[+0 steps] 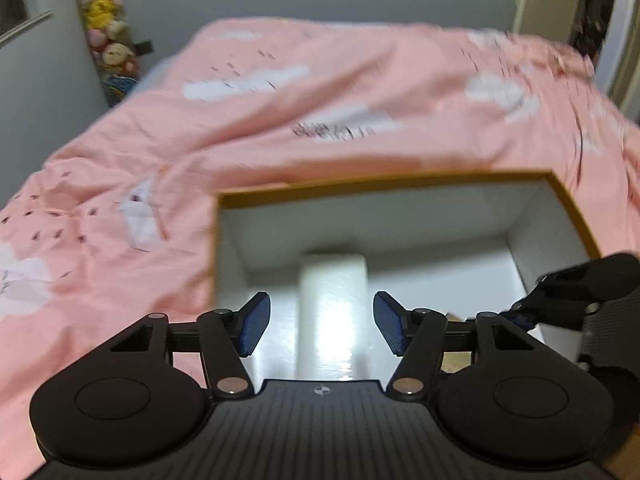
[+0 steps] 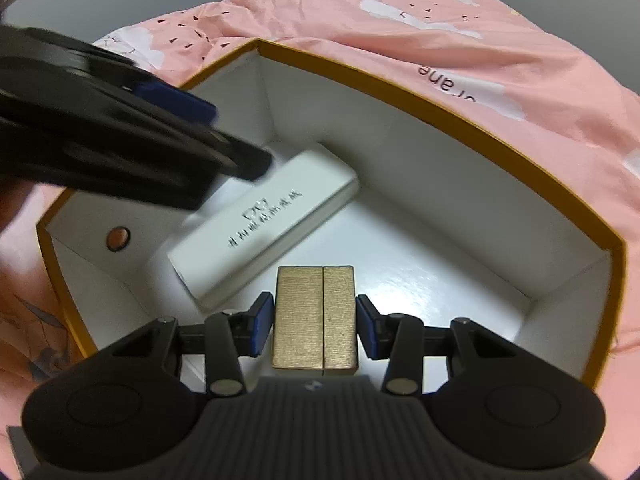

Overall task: Organize objects
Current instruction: 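Lower the white glasses case into the shoebox and open the left gripper, then lower the gold box into the shoebox beside the case, open the right gripper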

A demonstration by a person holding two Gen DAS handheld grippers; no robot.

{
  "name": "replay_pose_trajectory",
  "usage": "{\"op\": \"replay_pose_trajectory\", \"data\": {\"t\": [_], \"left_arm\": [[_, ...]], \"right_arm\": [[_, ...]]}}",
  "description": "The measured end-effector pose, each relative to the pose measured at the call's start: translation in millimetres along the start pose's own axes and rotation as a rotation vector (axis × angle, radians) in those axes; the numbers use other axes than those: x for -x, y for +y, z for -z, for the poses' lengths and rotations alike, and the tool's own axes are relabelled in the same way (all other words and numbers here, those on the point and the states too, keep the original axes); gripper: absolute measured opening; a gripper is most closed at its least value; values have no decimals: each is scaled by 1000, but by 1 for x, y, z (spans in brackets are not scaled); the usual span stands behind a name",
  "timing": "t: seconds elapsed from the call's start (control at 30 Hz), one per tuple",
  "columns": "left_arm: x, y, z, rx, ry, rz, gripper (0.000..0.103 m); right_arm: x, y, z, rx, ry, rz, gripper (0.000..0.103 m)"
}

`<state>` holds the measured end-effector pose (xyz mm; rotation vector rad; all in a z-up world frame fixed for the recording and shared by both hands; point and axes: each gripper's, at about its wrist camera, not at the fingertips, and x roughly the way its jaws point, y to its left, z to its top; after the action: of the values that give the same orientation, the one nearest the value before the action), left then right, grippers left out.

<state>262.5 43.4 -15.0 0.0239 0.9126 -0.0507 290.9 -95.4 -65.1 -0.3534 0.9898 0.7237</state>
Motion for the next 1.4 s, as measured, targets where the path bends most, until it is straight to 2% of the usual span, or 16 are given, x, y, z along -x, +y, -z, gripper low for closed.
{"op": "replay_pose_trajectory", "data": {"t": [0.07, 0.1, 0.13, 0.3, 0.53, 0.77, 0.93, 1.07, 1.2, 1.4], "left_arm": [[11, 17, 2, 58, -30, 4, 70], [15, 25, 4, 86, -40, 18, 62], [18, 33, 5, 118, -44, 38, 62], [29, 53, 20, 191, -57, 34, 62], [25, 68, 38, 239, -16, 77, 62], [20, 75, 49, 278, 5, 101, 62], [22, 76, 52, 278, 12, 117, 62], [23, 78, 55, 306, 41, 123, 62], [26, 78, 57, 321, 41, 119, 61], [28, 78, 61, 327, 49, 118, 57]], "right_arm": [[-3, 2, -3, -15, 2, -13, 46], [-5, 3, -5, -28, 5, -12, 46], [-8, 3, -8, -40, 5, -4, 46], [-15, 8, -20, -82, -11, 13, 46], [-24, 15, -33, -108, -33, 2, 46], [-29, 24, -40, -39, -83, 4, 46], [-21, 26, -40, 1, -87, -6, 46], [1, 31, -37, 68, -106, -84, 46], [15, 39, -31, 120, -101, -228, 46], [16, 57, -27, 266, -92, -330, 46]]}}
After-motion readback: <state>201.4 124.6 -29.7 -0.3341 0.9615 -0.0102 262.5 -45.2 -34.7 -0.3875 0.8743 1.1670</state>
